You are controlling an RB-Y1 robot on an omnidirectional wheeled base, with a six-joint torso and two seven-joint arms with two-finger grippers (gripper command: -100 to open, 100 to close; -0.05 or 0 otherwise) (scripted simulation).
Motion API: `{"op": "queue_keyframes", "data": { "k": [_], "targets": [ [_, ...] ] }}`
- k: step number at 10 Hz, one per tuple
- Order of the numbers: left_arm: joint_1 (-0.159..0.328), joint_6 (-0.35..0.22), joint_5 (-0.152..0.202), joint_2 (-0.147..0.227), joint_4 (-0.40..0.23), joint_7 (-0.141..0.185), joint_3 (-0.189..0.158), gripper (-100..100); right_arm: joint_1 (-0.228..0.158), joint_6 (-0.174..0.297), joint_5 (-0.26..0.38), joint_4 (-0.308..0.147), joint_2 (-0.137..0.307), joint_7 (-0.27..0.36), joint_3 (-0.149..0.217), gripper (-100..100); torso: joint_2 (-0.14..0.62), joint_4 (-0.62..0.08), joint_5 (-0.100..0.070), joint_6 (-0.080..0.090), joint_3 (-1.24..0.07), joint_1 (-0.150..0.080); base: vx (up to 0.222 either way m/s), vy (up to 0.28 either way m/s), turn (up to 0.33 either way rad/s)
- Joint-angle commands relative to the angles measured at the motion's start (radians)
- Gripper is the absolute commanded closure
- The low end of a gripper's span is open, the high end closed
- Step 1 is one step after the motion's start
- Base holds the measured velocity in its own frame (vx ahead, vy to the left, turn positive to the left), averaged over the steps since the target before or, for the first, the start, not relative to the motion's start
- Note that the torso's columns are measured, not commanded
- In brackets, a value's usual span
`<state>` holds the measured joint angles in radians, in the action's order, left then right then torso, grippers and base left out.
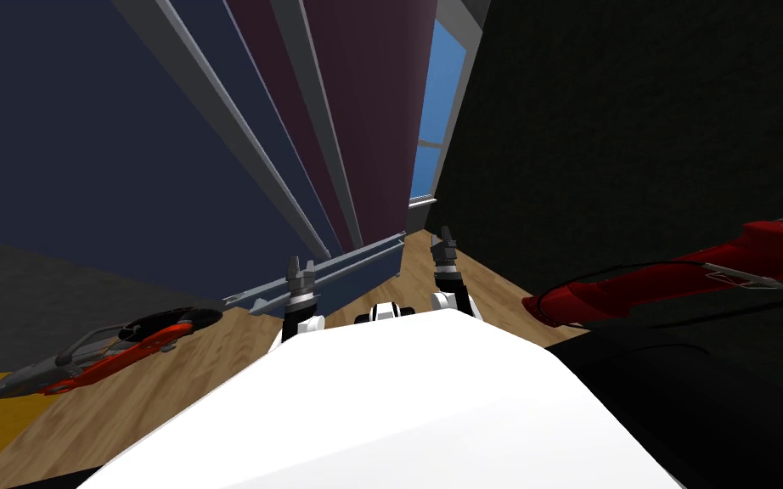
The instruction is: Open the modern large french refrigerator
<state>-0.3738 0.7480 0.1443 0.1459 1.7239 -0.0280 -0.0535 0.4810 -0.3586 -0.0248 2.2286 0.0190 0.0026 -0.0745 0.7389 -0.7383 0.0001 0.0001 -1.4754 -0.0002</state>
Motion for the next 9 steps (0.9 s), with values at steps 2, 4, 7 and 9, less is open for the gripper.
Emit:
{"op": "queue_keyframes", "data": {
  "k": [2,4,7,9],
  "targets": [
    [0.032,0.058,0.003,-0.008,-0.103,0.021,0.004,-100,0.000,0.000,0.000,0.000,0.000,0.000,0.000,0,-0.001,0.000,0.000,0.000,0.000,0.000,0.079,-0.086,-0.012],
    [0.044,0.080,0.005,-0.010,-0.146,0.029,0.005,-100,0.000,0.000,0.000,0.000,0.000,0.000,0.000,0,-0.001,0.001,0.000,0.000,-0.001,0.001,0.062,-0.061,0.006],
    [0.055,0.102,0.006,-0.012,-0.208,0.038,0.007,-100,0.000,0.000,0.000,0.000,0.000,0.000,0.000,0,-0.009,0.004,0.002,0.004,-0.005,0.001,0.047,-0.057,0.000],
    [0.077,0.146,0.009,-0.017,-0.274,0.054,0.009,-100,0.000,0.000,0.000,0.000,0.000,0.000,0.000,0,-0.012,0.005,0.002,0.006,-0.007,0.000,0.066,-0.084,-0.003]
  ]
}}
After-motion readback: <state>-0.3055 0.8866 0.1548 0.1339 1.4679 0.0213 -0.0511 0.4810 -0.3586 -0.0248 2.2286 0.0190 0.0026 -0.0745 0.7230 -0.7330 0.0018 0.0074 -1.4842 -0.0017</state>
